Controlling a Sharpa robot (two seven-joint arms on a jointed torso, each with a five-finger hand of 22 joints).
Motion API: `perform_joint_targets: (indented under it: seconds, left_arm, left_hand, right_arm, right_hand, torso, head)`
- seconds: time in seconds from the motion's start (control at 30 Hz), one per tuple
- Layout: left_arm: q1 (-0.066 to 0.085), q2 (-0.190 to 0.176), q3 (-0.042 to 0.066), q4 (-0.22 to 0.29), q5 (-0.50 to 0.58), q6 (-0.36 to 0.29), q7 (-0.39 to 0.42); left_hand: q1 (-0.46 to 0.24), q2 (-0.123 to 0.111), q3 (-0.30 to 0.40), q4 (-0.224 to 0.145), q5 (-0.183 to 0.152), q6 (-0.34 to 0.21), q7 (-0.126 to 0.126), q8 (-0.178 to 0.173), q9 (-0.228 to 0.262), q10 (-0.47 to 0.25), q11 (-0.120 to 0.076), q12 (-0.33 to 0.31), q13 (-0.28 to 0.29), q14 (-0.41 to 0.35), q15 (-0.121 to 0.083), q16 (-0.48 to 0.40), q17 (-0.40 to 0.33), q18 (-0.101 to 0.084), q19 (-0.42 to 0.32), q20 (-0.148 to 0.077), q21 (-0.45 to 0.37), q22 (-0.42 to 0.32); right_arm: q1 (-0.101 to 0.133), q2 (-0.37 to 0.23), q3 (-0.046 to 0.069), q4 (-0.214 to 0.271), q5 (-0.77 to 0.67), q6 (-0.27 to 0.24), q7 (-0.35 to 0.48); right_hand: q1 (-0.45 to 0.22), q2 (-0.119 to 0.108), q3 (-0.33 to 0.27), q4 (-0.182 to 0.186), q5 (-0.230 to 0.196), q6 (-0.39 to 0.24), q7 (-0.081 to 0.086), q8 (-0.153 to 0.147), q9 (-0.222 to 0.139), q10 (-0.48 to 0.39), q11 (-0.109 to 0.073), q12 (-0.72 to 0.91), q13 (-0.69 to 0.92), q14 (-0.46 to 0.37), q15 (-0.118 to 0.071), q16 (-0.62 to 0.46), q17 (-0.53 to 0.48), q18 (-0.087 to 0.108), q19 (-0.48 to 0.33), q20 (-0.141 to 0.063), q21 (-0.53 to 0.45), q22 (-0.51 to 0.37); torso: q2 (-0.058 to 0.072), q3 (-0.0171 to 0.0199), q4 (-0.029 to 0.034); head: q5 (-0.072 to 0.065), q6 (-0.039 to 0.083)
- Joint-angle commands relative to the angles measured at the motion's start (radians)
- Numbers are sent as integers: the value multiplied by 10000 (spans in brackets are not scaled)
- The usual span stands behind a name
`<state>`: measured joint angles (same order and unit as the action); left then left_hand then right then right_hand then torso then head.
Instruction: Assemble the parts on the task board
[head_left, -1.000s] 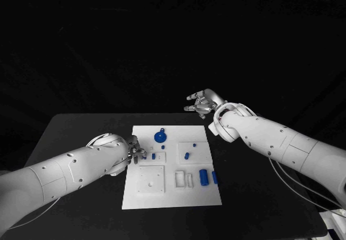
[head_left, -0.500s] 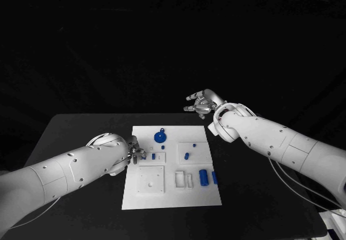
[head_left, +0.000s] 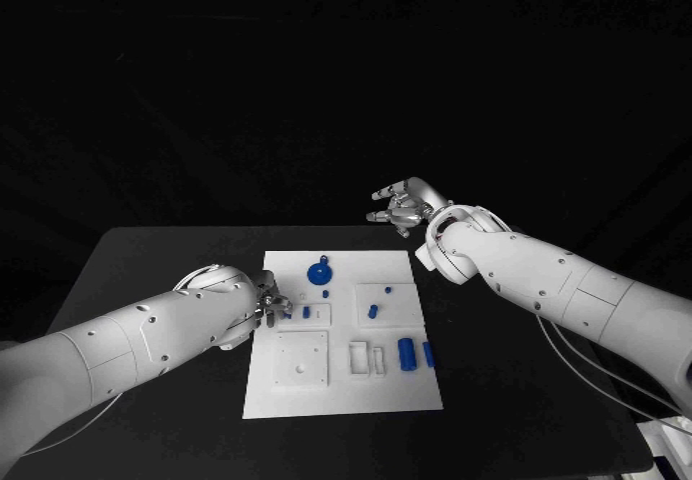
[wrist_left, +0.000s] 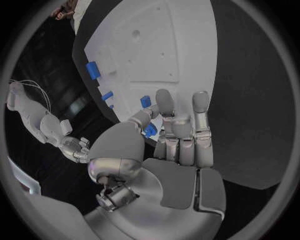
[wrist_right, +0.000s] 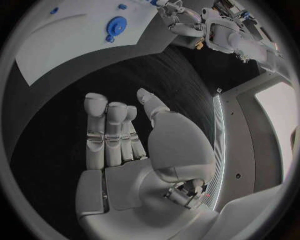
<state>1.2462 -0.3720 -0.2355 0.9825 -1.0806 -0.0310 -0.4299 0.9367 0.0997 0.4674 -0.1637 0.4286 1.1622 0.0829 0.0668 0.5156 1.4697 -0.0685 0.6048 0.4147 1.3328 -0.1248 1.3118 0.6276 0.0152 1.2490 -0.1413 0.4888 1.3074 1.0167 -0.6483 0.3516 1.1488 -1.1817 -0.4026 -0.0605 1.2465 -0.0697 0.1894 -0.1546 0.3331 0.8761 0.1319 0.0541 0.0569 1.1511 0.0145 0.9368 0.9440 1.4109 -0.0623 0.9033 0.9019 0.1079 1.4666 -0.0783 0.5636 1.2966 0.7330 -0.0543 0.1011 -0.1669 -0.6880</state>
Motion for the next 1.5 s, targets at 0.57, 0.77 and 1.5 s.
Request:
perform_joint_targets:
  seconds: [0.57,0.77,1.5]
  left_arm:
    - [-77,41,-29,-3,-69,1046,-311]
    - [-79,75,-29,-31,-75,1105,-319]
    - [-83,386,-21,-575,-84,1200,-253]
  left_hand:
    - [47,108,20,21,9,2037,-1053,9,-7,403,-79,55,-19,14,-4,2,12,81,27,35,33,191]
    - [47,108,20,21,9,2037,-1053,9,-7,403,-79,55,-19,14,-4,2,12,81,27,35,33,191]
    - [125,130,-108,203,-322,2020,-1049,9,-3,400,-66,53,-27,4,1,-33,-17,86,29,49,10,185]
  right_arm:
    - [-4,-20,3,25,5,93,85]
    - [-4,-17,3,27,5,90,86]
    - [-4,-13,3,37,4,112,81]
  right_hand:
    - [-131,3,38,-52,73,65,-46,33,12,30,-55,28,21,21,-20,-9,-14,156,478,-37,15,-34]
    - [-131,3,38,-52,73,65,-46,33,12,30,-55,28,21,21,-20,-9,-14,156,478,-37,15,-34]
    - [-131,3,38,-52,73,65,-46,33,12,30,-55,28,21,21,-20,-9,-14,156,478,-37,15,-34]
  torso:
    - [-2,-8,11]
    - [-2,-12,10]
    - [11,2,-15]
  head:
    - [-36,-25]
    - [-25,-23]
    - [-52,-10]
